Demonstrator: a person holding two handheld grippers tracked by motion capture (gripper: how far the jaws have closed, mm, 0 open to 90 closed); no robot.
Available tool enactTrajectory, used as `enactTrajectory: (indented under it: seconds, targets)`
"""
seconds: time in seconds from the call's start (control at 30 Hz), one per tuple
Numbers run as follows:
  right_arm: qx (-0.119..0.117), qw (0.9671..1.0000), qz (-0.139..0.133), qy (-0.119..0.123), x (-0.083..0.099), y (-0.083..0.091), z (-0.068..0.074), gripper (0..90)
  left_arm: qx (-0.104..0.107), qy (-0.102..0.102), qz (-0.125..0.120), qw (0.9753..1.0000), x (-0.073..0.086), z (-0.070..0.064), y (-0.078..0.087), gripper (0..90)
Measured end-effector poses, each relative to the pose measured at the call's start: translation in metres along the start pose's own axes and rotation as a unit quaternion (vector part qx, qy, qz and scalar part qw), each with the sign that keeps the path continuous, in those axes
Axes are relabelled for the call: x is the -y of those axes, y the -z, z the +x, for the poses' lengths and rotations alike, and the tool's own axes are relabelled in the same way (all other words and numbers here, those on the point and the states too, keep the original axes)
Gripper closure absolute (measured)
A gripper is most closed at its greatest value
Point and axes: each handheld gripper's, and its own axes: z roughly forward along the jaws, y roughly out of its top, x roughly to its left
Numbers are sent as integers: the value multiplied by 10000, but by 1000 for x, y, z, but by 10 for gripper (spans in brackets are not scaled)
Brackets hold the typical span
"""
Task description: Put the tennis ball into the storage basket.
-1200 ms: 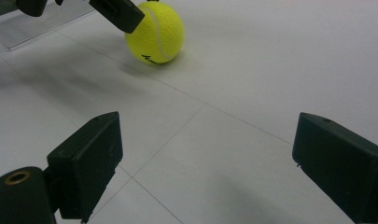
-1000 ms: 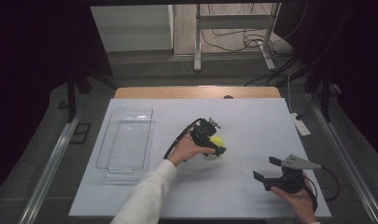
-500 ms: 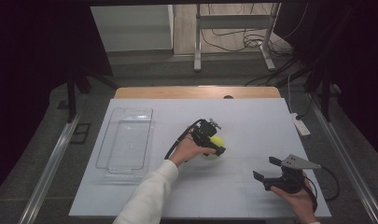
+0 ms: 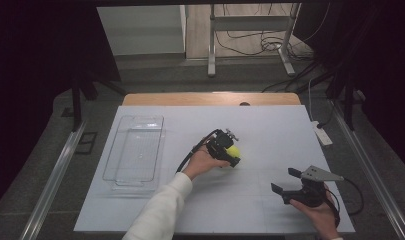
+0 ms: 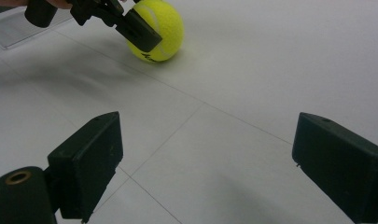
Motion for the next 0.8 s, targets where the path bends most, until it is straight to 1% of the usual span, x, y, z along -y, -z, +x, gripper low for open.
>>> enactTrajectory:
  seconds: [0.13, 0.23, 0.3, 0.5, 0.8]
  targets:
    - [3, 10000, -11, -5, 0, 0, 0, 89, 43, -14, -70, 10000, 0, -1, 3, 267]
    - [5, 10000, -6, -6, 0, 0, 0, 89, 52, -56, -72, 9999, 0, -1, 5, 267]
    - [3, 10000, -1, -4, 0, 0, 0, 89, 72, -32, -108, 9999, 0, -1, 7, 267]
    - [10, 10000, -16, -7, 0, 1, 0, 89, 99, -64, -188, 9998, -1, -3, 12, 267]
    - [5, 10000, -5, 0, 0, 0, 0, 89, 97, -119, -300, 9994, -1, -3, 20, 266]
